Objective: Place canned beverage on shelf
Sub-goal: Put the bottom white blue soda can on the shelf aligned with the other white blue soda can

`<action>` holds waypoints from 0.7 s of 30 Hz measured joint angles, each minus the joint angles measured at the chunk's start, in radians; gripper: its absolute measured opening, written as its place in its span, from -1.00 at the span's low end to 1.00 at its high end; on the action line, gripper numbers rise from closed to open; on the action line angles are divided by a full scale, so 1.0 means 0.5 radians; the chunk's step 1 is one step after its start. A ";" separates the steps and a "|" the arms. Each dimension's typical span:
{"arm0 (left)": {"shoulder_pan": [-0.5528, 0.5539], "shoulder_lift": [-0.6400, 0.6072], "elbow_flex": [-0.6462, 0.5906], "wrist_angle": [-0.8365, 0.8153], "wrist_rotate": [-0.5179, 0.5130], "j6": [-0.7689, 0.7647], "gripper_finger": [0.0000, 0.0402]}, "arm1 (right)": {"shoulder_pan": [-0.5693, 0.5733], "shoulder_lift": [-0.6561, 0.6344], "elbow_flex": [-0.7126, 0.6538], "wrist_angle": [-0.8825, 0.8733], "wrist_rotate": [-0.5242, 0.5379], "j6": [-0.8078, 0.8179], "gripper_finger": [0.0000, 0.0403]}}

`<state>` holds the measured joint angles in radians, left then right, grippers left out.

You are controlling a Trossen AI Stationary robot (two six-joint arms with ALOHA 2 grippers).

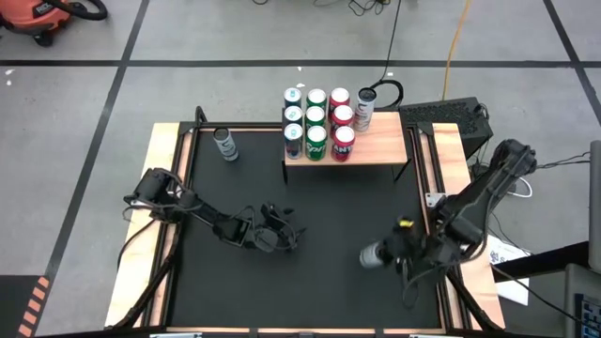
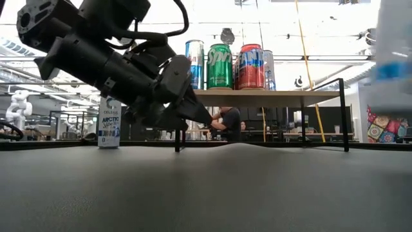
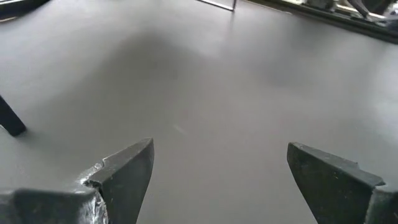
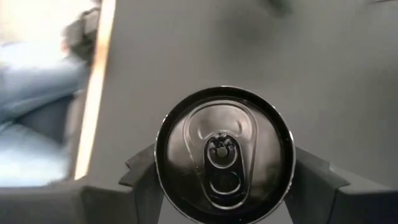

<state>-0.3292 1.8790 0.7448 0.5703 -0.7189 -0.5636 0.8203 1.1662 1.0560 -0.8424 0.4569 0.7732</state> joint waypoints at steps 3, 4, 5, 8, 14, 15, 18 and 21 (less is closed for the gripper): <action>0.035 0.000 0.000 0.000 0.000 -0.011 0.82 | -0.114 -0.030 0.235 -0.478 0.137 -0.070 0.18; 0.044 0.000 0.000 0.001 0.000 -0.012 0.82 | -0.164 -0.036 0.314 -0.611 0.174 -0.112 0.18; 0.050 0.000 0.000 0.002 0.000 -0.012 0.82 | -0.222 -0.048 0.387 -0.713 0.189 -0.158 0.18; 0.067 0.000 0.000 0.001 0.002 -0.011 0.82 | -0.423 -0.104 0.569 -0.768 0.196 -0.349 0.18; 0.079 0.000 0.000 0.002 0.010 -0.012 0.82 | -0.854 -0.202 0.818 -0.763 0.180 -0.773 0.18; 0.080 0.000 0.000 0.002 0.013 -0.012 0.82 | -0.935 -0.213 0.851 -0.763 0.176 -0.844 0.18; 0.080 0.000 0.000 0.005 0.015 -0.012 0.82 | -1.209 -0.223 0.923 -0.749 0.078 -1.092 0.18; 0.080 0.000 0.000 0.008 0.015 -0.012 0.82 | -1.499 -0.187 0.971 -0.681 -0.116 -1.331 0.18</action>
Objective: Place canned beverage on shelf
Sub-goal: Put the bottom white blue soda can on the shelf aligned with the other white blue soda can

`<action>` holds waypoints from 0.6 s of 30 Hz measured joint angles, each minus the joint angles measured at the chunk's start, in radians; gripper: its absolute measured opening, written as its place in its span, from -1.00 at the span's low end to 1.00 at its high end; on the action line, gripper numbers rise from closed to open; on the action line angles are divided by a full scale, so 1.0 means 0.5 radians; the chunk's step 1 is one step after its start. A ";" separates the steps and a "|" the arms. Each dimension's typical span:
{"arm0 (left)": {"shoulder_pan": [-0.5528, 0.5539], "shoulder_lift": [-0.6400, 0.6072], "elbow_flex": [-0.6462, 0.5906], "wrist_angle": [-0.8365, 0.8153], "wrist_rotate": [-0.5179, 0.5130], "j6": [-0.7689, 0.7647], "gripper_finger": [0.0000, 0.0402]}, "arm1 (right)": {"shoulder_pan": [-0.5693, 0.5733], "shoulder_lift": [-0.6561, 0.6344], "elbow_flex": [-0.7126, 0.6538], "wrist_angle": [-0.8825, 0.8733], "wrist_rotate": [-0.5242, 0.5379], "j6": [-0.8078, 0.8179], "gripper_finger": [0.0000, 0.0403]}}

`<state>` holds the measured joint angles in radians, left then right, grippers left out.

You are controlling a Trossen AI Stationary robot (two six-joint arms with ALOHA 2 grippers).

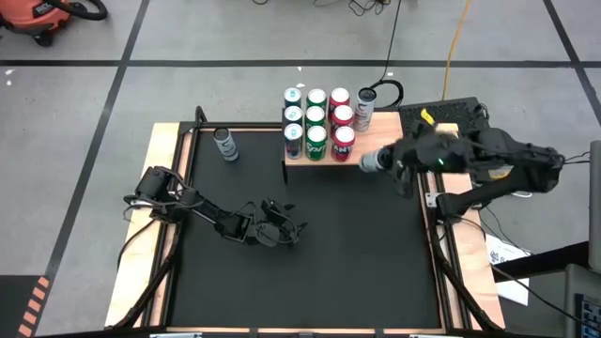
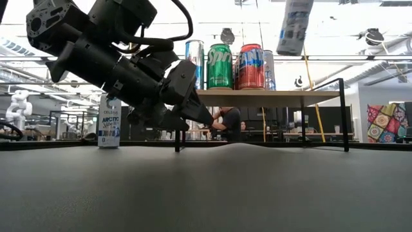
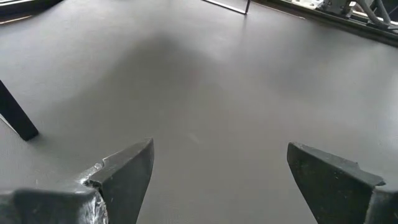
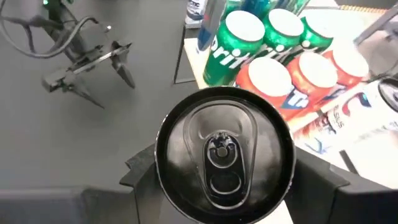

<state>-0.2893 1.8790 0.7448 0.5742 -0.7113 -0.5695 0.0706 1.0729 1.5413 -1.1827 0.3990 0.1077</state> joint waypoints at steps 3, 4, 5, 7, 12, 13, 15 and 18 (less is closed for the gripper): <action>0.005 0.000 0.000 0.006 0.000 0.014 0.82 | -0.304 0.082 0.044 0.045 -0.206 -0.175 0.18; 0.006 0.000 0.000 0.006 0.000 0.014 0.82 | -0.410 0.115 0.053 0.052 -0.271 -0.223 0.18; 0.006 0.000 0.000 0.006 0.000 0.015 0.82 | -0.512 0.152 0.071 0.049 -0.341 -0.267 0.18; 0.006 0.000 0.000 0.006 0.000 0.016 0.82 | -0.691 0.226 0.104 0.046 -0.498 -0.335 0.18; -0.002 0.000 0.000 0.003 0.000 0.018 0.82 | -1.070 0.384 0.138 0.035 -0.725 -0.465 0.18; -0.002 0.000 0.000 0.002 0.001 0.019 0.82 | -1.130 0.408 0.140 0.042 -0.777 -0.486 0.18; -0.002 0.000 0.000 0.001 0.017 0.065 0.82 | -1.248 0.452 0.140 0.028 -0.895 -0.530 0.18; -0.002 0.000 0.000 0.000 0.046 0.134 0.82 | -1.388 0.503 0.140 0.024 -1.013 -0.576 0.18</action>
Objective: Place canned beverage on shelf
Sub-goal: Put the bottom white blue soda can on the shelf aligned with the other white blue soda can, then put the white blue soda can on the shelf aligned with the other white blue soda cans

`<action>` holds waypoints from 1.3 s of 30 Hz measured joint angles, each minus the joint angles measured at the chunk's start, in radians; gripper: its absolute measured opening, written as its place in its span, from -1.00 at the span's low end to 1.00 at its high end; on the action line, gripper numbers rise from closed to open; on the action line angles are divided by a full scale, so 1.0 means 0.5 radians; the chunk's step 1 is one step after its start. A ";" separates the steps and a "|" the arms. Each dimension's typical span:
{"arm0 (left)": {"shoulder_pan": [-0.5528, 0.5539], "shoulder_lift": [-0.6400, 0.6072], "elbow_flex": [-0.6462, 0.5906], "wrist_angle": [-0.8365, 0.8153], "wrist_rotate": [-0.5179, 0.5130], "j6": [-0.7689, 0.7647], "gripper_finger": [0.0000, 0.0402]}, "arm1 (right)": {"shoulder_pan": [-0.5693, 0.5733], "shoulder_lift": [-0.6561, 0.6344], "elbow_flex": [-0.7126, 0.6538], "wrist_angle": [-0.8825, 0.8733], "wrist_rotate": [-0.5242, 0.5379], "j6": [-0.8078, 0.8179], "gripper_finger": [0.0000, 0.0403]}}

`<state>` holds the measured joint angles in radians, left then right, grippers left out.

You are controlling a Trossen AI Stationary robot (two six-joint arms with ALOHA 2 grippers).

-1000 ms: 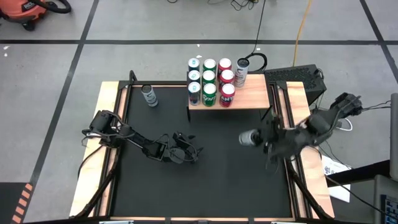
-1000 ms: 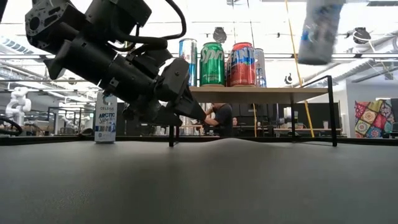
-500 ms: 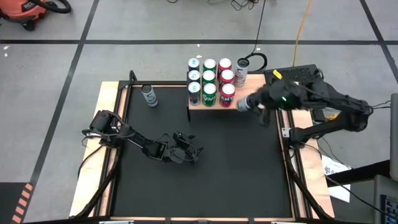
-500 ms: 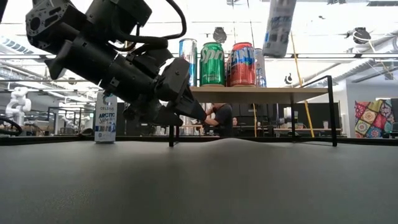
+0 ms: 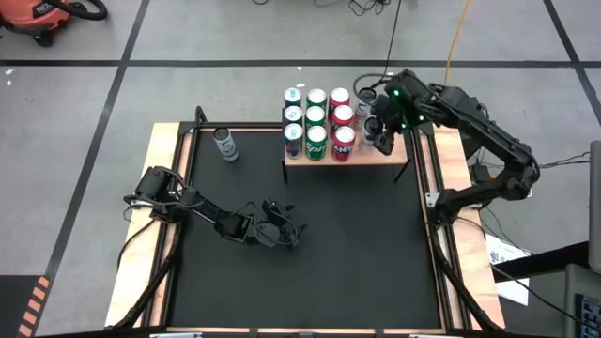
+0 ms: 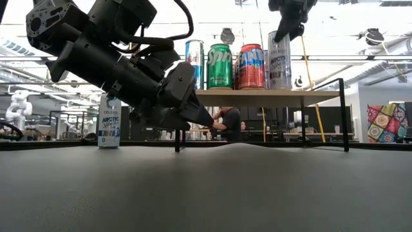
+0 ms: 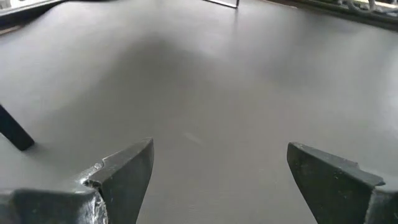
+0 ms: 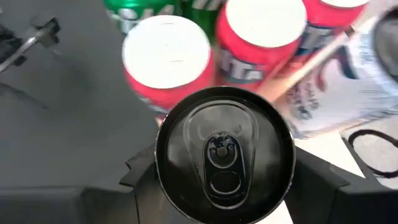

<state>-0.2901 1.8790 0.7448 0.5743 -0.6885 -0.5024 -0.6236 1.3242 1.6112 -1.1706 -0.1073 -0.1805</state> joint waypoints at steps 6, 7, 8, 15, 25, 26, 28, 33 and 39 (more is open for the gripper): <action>0.005 0.000 0.000 0.001 0.007 0.024 0.82 | -0.210 0.065 0.000 0.018 -0.160 -0.077 0.18; 0.005 0.000 0.000 0.001 0.007 0.024 0.82 | -0.236 0.078 0.002 0.027 -0.201 -0.082 0.18; 0.005 0.000 0.000 0.001 0.007 0.024 0.82 | -0.258 0.094 0.004 0.033 -0.220 -0.083 0.18; 0.006 0.000 0.000 0.001 0.007 0.023 0.82 | -0.340 0.169 0.008 0.134 -0.389 -0.105 0.18; 0.005 0.000 0.000 0.000 0.008 0.023 0.82 | -0.352 0.190 0.003 0.165 -0.370 -0.082 0.44; 0.005 0.000 0.000 0.000 0.007 0.023 0.82 | -0.353 0.191 0.001 0.157 -0.363 -0.081 0.48; 0.005 0.000 0.000 0.000 0.007 0.023 0.82 | -0.352 0.191 -0.005 0.157 -0.344 -0.081 0.53; 0.005 0.001 0.000 0.000 0.007 0.023 0.82 | -0.352 0.113 -0.004 0.167 -0.251 -0.077 0.56; 0.005 0.001 0.000 0.000 0.007 0.023 0.82 | -0.351 -0.048 -0.003 0.191 -0.206 -0.065 0.56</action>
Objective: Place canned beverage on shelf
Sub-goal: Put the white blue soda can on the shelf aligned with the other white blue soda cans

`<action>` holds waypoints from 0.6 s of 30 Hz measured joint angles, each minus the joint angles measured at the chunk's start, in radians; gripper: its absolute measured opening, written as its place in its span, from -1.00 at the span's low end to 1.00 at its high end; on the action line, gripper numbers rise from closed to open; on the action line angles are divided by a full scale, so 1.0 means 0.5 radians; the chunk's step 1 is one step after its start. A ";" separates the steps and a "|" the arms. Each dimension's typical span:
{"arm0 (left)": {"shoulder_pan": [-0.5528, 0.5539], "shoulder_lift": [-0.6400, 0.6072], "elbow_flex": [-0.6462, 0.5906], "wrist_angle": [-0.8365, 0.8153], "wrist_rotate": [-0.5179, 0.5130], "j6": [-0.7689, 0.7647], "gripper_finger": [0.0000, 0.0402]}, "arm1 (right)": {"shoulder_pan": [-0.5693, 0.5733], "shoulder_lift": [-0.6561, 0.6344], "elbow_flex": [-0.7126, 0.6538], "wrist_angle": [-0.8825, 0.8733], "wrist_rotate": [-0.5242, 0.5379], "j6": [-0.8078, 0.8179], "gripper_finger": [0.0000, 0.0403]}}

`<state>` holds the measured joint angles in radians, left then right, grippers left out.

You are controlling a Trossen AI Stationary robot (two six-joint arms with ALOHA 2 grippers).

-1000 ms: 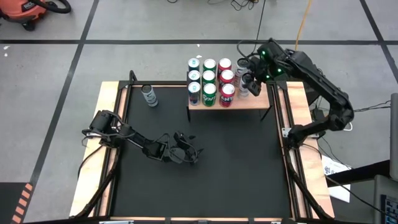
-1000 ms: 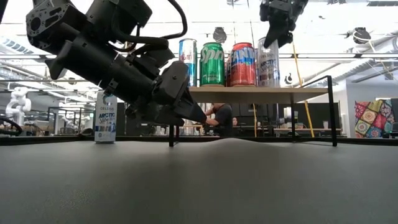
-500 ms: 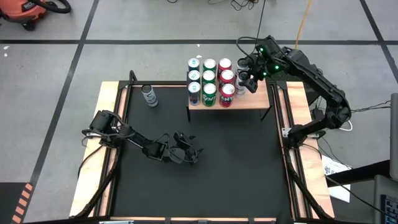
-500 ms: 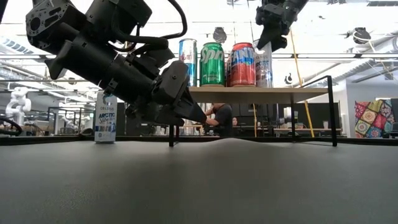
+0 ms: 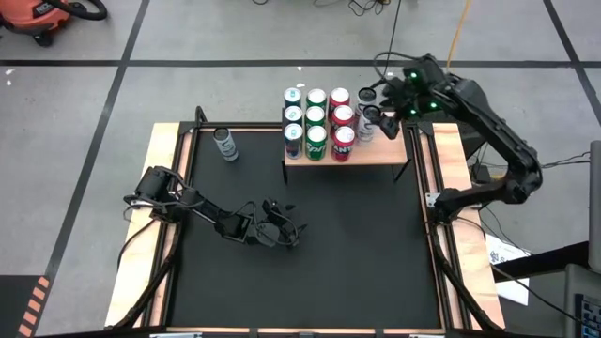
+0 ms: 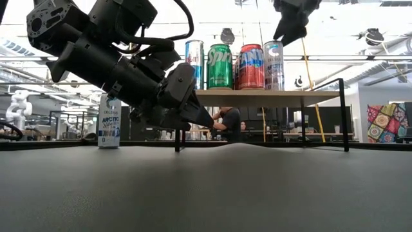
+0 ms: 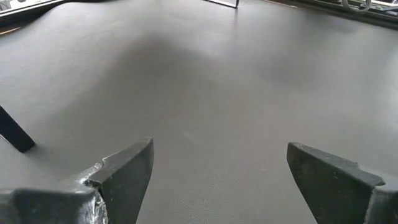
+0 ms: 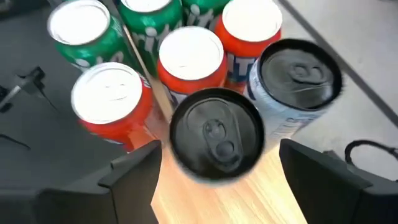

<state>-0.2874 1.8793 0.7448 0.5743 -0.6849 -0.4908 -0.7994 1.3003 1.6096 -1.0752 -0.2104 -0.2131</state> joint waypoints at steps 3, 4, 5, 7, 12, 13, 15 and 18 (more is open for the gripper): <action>0.000 -0.001 0.000 0.000 0.000 0.000 0.82 | 0.000 -0.081 0.000 -0.001 -0.001 0.010 0.56; 0.000 0.000 0.000 0.000 0.000 0.000 0.82 | 0.000 -0.109 0.000 -0.001 -0.001 0.033 0.56; 0.000 0.000 0.000 0.000 0.000 0.001 0.82 | 0.000 -0.141 0.000 0.001 0.001 0.066 0.56; -0.002 -0.011 0.000 -0.024 -0.011 0.002 0.82 | 0.000 -0.200 0.001 0.002 0.010 0.125 0.55; -0.005 -0.125 -0.001 -0.235 -0.064 -0.025 0.82 | 0.000 -0.261 -0.002 -0.113 0.278 0.205 0.55; -0.005 -0.157 -0.001 -0.298 -0.069 -0.056 0.82 | 0.000 -0.262 -0.018 -0.138 0.360 0.226 0.55; -0.007 -0.205 -0.001 -0.425 -0.086 -0.124 0.82 | 0.000 -0.261 -0.088 -0.174 0.534 0.272 0.55; -0.032 -0.263 -0.001 -0.631 -0.230 -0.220 0.82 | 0.000 -0.256 -0.218 -0.113 0.687 0.339 0.55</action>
<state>-0.3035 1.7477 0.7446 0.2586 -0.7999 -0.6008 -0.7994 1.1721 1.5007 -1.1316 0.1330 -0.0437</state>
